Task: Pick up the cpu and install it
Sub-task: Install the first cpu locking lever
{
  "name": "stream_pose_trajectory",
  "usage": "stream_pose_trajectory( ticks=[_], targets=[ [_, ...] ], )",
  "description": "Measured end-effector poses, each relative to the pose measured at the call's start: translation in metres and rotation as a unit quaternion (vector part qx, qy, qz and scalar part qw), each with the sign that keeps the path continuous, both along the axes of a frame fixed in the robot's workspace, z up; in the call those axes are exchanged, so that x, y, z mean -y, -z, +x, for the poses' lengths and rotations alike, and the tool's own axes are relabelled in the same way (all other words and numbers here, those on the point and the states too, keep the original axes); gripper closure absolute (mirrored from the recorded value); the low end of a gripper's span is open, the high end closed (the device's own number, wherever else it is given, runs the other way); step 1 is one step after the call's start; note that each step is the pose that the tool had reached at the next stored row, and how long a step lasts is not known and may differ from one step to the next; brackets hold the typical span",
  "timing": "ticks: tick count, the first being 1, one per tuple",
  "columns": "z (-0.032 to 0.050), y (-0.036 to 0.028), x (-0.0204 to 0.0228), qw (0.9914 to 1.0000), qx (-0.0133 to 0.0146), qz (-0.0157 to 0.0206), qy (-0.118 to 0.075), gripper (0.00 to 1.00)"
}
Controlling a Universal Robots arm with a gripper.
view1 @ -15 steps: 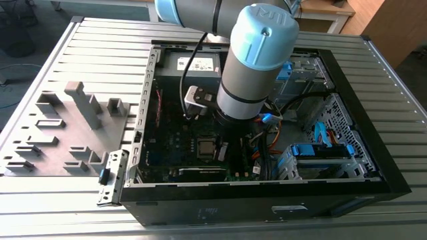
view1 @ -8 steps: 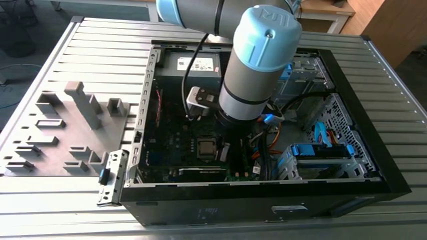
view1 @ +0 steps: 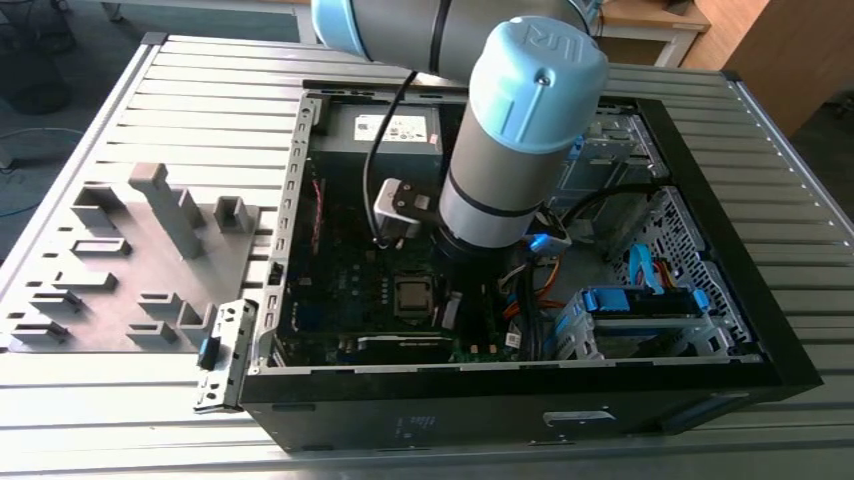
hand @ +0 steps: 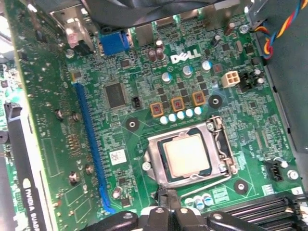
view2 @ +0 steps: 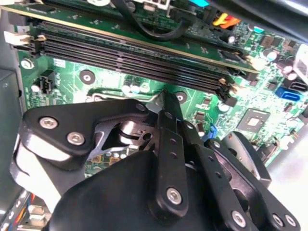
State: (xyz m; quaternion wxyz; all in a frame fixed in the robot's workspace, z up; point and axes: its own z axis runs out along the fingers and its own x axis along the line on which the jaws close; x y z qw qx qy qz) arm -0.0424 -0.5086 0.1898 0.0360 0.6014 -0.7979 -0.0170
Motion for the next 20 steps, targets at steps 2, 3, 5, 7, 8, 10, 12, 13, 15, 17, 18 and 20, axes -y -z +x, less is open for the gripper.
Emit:
stream_pose_trajectory(
  ticks=[2,3,5,7,8,10,12,13,15,17,18,20],
  targets=[
    [0.0000,0.0001,0.0022,1.00000,0.0000,0.0006,0.000,0.89],
    [-0.0001,0.0001,0.0032,1.00000,-0.0001,0.0009,0.000,0.89],
    [-0.0001,0.0004,0.0049,1.00000,-0.0001,0.0015,0.000,0.89],
    [-0.0001,0.0007,0.0064,1.00000,-0.0001,0.0022,-0.001,0.89],
    [-0.0001,0.0008,0.0071,1.00000,-0.0001,0.0024,-0.001,0.89],
    [-0.0001,0.0013,0.0079,1.00000,0.0000,0.0025,-0.002,0.89],
    [0.0000,0.0020,0.0080,0.99999,-0.0001,0.0023,-0.002,0.89],
    [-0.0001,0.0025,0.0080,0.99999,-0.0001,0.0022,-0.002,0.89],
    [-0.0001,0.0031,0.0081,0.99999,-0.0001,0.0022,-0.003,0.89],
    [0.0000,0.0034,0.0080,0.99999,-0.0001,0.0025,-0.003,0.89],
    [0.0000,0.0034,0.0080,0.99999,0.0000,0.0026,-0.003,0.89],
    [0.0000,0.0034,0.0080,0.99999,0.0000,0.0026,-0.003,0.89]
  ],
)
